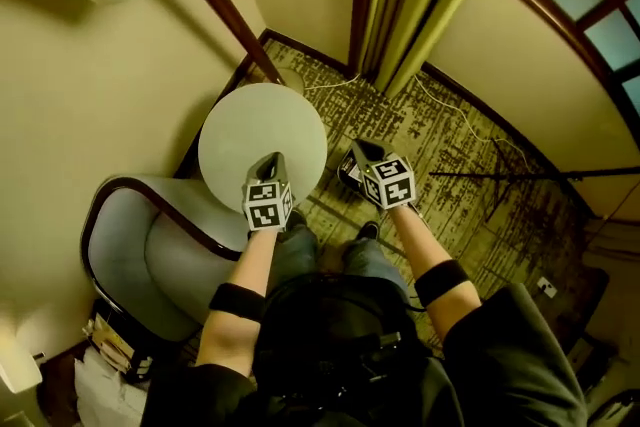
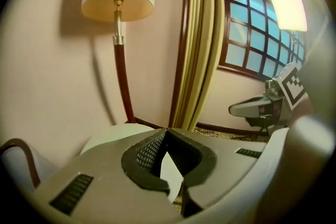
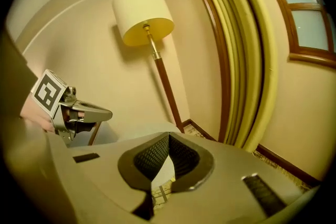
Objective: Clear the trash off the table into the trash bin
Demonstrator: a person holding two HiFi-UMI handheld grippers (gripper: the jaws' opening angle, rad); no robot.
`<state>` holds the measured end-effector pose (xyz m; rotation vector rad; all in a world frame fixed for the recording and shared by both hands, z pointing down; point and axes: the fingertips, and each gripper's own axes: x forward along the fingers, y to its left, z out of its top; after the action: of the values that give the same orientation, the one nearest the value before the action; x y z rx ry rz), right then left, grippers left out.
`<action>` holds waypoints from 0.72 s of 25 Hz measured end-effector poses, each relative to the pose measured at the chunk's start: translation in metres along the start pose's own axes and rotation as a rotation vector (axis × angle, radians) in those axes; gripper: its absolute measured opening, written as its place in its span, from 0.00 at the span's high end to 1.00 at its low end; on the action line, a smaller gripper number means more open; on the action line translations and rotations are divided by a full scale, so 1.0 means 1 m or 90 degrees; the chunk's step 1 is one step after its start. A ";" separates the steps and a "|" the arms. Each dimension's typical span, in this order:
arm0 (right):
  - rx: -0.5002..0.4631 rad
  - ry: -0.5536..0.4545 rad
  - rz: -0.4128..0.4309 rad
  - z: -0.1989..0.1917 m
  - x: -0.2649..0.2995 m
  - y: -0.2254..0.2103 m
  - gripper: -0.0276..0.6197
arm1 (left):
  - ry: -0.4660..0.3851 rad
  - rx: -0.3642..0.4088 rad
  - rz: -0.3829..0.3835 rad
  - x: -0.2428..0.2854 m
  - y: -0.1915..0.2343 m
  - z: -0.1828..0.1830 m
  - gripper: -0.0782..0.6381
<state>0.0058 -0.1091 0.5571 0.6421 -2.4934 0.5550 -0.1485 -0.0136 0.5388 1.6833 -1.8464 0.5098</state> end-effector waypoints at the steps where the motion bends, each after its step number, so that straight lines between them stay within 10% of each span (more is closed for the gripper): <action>1: -0.018 0.002 0.023 0.008 0.005 0.015 0.96 | -0.008 -0.013 0.020 -0.013 0.011 0.002 0.88; 9: -0.109 0.003 0.139 0.055 0.028 0.114 0.96 | -0.053 -0.084 0.130 -0.088 0.093 0.000 0.88; 18: -0.157 0.000 0.155 0.080 0.030 0.147 0.96 | -0.090 -0.116 0.160 -0.123 0.128 0.011 0.88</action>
<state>-0.1248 -0.0405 0.4728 0.2463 -2.6018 0.3238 -0.2722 0.0895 0.4641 1.4067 -2.1525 0.3181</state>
